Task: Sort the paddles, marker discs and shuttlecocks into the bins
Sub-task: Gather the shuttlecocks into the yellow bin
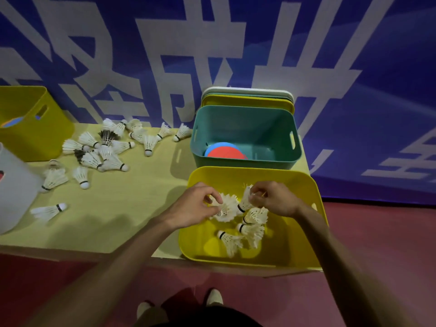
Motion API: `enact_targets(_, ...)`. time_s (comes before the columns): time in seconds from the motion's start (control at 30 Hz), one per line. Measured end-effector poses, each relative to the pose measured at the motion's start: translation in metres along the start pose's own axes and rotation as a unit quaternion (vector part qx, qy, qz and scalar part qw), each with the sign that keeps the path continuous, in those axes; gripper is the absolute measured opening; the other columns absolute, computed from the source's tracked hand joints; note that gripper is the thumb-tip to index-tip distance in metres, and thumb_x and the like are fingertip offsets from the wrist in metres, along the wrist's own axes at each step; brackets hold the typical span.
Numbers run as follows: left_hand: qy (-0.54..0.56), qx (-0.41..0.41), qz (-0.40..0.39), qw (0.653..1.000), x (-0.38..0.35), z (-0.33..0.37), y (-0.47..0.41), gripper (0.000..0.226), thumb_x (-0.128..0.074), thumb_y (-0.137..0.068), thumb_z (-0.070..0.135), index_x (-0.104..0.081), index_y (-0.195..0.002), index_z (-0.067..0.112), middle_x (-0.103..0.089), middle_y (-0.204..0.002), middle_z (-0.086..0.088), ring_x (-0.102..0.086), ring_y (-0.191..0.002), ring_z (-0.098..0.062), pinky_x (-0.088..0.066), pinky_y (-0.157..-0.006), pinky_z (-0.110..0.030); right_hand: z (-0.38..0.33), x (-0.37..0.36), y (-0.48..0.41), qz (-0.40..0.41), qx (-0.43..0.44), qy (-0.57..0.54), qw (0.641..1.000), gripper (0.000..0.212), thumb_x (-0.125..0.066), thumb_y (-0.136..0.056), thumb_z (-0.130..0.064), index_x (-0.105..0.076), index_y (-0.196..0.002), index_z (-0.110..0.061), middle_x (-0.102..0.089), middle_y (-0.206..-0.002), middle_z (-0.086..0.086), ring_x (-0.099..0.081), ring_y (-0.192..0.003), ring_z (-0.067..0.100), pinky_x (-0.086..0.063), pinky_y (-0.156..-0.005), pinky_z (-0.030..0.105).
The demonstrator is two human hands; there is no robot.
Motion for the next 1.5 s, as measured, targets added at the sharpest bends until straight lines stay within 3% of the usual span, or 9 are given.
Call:
enact_targets(0.13, 0.008, 0.013, -0.007, 1.000, 0.002, -0.001, -0.001, 0.024, -0.069, -0.084, 0.020, -0.064, -0.106, 0.026, -0.053, -0.116, 0.000, -0.060, -0.101, -0.011, -0.053, -0.088, -0.034, -0.003, -0.005, -0.004, -0.059, 0.011, 0.047, 0.997, 0.026, -0.057, -0.093, -0.032, -0.065, -0.114, -0.018, -0.068, -0.113, -0.001, -0.063, -0.092, 0.012, -0.044, -0.075, 0.021)
enact_targets(0.33, 0.062, 0.004, 0.064, 0.996, 0.030, -0.005, 0.006, 0.020, -0.063, -0.088, 0.010, -0.067, -0.105, 0.019, -0.059, -0.112, 0.001, -0.063, -0.095, -0.009, -0.049, -0.081, -0.019, -0.034, -0.007, -0.020, -0.011, 0.020, 0.027, 0.999, 0.021, -0.058, -0.093, -0.031, -0.066, -0.109, -0.021, -0.069, -0.102, -0.004, -0.067, -0.067, 0.008, -0.050, -0.069, 0.024)
enact_targets(0.5, 0.097, 0.009, 0.112, 0.989, 0.066, -0.029, 0.020, 0.019, -0.061, -0.088, 0.007, -0.068, -0.101, 0.020, -0.064, -0.109, 0.002, -0.063, -0.094, -0.008, -0.049, -0.082, -0.019, -0.085, -0.014, -0.034, 0.045, 0.058, -0.011, 0.997, 0.014, -0.058, -0.093, -0.025, -0.068, -0.101, -0.020, -0.068, -0.092, -0.006, -0.067, -0.064, 0.007, -0.045, -0.058, 0.012)
enact_targets(0.63, 0.127, 0.026, 0.137, 0.982, 0.109, -0.064, 0.043, 0.018, -0.061, -0.089, 0.011, -0.068, -0.101, 0.022, -0.066, -0.107, 0.007, -0.062, -0.096, -0.005, -0.047, -0.079, -0.018, -0.136, -0.033, -0.048, 0.066, 0.078, -0.018, 0.995, 0.013, -0.059, -0.091, -0.021, -0.069, -0.098, -0.020, -0.070, -0.087, -0.004, -0.067, -0.065, 0.006, -0.044, -0.058, 0.010)
enact_targets(0.87, 0.175, 0.055, 0.204, 0.962, 0.188, -0.151, 0.109, 0.016, -0.060, -0.090, 0.011, -0.068, -0.101, 0.021, -0.067, -0.104, 0.003, -0.062, -0.097, -0.011, -0.048, -0.084, -0.021, -0.250, -0.093, -0.080, 0.047, 0.112, -0.003, 0.993, 0.016, -0.060, -0.091, -0.020, -0.069, -0.104, -0.018, -0.070, -0.091, -0.004, -0.065, -0.082, 0.009, -0.050, -0.077, 0.024)
enact_targets(1.07, 0.203, 0.085, 0.243, 0.945, 0.229, -0.237, 0.168, 0.023, -0.058, -0.091, 0.006, -0.064, -0.089, 0.028, -0.066, -0.098, 0.006, -0.061, -0.098, -0.016, -0.047, -0.086, -0.022, -0.328, -0.176, -0.101, 0.014, 0.106, -0.002, 0.994, 0.017, -0.058, -0.091, -0.021, -0.069, -0.103, -0.020, -0.066, -0.085, -0.008, -0.059, -0.082, 0.007, -0.041, -0.073, 0.020)
enact_targets(1.17, 0.216, 0.109, 0.261, 0.935, 0.238, -0.271, 0.191, 0.025, -0.057, -0.090, 0.004, -0.065, -0.088, 0.027, -0.065, -0.095, 0.006, -0.061, -0.095, -0.015, -0.045, -0.081, -0.014, -0.354, -0.201, -0.106, 0.022, 0.095, 0.001, 0.995, 0.018, -0.057, -0.090, -0.020, -0.069, -0.104, -0.019, -0.063, -0.082, -0.009, -0.056, -0.080, 0.007, -0.037, -0.072, 0.017)
enact_targets(1.5, 0.262, 0.171, 0.309, 0.898, 0.239, -0.337, 0.214, 0.033, -0.058, -0.084, 0.001, -0.065, -0.082, 0.033, -0.068, -0.100, 0.006, -0.063, -0.095, -0.012, -0.046, -0.082, -0.021, -0.388, -0.243, -0.132, -0.007, 0.075, 0.024, 0.997, 0.021, -0.055, -0.090, -0.018, -0.067, -0.107, -0.019, -0.065, -0.086, -0.007, -0.061, -0.082, 0.011, -0.038, -0.070, 0.018)
Point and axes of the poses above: each hand's wrist, its own y-axis away from the middle knuckle, its own x-axis out of the back of the hand, z = x × y, the point moved 2 cm from there along -y, towards the middle knuckle
